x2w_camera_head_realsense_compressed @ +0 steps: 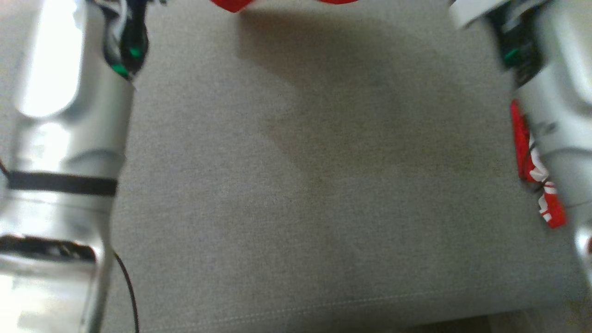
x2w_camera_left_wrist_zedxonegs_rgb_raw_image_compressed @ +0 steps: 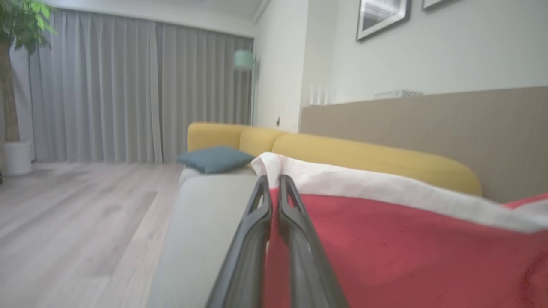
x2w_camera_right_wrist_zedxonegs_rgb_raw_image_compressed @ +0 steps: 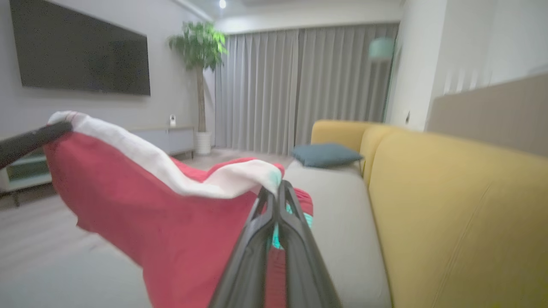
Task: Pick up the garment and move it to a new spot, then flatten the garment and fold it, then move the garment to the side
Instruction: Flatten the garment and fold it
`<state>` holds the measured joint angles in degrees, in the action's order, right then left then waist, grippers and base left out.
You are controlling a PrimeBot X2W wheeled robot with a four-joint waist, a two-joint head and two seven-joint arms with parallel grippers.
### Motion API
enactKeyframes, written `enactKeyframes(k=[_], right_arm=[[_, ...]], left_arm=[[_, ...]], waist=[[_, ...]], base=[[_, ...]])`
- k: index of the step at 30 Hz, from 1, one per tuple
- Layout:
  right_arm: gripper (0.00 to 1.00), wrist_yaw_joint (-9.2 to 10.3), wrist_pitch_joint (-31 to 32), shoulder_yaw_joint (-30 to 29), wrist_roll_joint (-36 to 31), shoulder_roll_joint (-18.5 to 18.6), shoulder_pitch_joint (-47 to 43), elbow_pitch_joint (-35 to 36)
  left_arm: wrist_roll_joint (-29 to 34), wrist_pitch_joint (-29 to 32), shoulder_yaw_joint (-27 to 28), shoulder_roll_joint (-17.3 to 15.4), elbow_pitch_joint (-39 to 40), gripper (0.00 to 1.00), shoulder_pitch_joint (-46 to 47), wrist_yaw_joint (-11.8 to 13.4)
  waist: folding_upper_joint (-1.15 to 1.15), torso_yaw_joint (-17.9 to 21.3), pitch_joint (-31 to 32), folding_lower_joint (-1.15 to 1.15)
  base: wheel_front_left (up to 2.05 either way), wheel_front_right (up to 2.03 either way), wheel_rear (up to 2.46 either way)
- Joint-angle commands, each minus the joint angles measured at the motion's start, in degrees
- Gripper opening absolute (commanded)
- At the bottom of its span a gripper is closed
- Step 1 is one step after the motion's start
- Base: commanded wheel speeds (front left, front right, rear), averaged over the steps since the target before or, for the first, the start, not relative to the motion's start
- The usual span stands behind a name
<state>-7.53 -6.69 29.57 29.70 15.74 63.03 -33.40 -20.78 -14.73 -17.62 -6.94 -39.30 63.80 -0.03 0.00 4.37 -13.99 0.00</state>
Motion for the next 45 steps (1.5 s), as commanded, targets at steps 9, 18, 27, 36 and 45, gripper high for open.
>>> enactKeyframes(k=[9,18,27,36,45], right_arm=[[0.0,0.04,-6.1,15.1,6.6,-5.9,-8.9,-14.4],[0.0,0.04,-8.3,16.0,10.6,-3.3,-23.3,-6.6],[0.0,0.04,-8.0,5.9,4.9,2.0,-45.6,12.4],[0.0,0.04,4.4,-6.2,-1.4,1.4,-68.4,35.0],[0.0,0.04,14.3,-11.0,-4.8,-2.4,-76.8,47.1]], left_arm=[[1.5,-0.3,5.7,2.7,-5.8,0.0,-14.3,-1.5],[5.6,-0.3,12.9,3.6,10.3,0.0,-35.1,-2.3],[7.7,-0.3,14.7,3.9,25.8,0.0,-55.8,-3.7],[6.3,6.0,13.3,3.9,38.2,0.0,-69.4,-2.3],[6.2,11.2,13.2,2.7,45.8,0.0,-71.9,-1.3]], waist=[[0.0,-0.7,-4.4,0.0],[0.0,0.1,-3.2,0.0],[0.0,-0.5,2.3,0.0],[0.0,-1.1,5.3,0.0],[0.0,0.0,5.1,0.0]], base=[[0.0,0.0,0.0],[0.0,0.0,0.0],[0.0,0.0,0.0],[0.0,0.0,0.0],[0.0,0.0,0.0]])
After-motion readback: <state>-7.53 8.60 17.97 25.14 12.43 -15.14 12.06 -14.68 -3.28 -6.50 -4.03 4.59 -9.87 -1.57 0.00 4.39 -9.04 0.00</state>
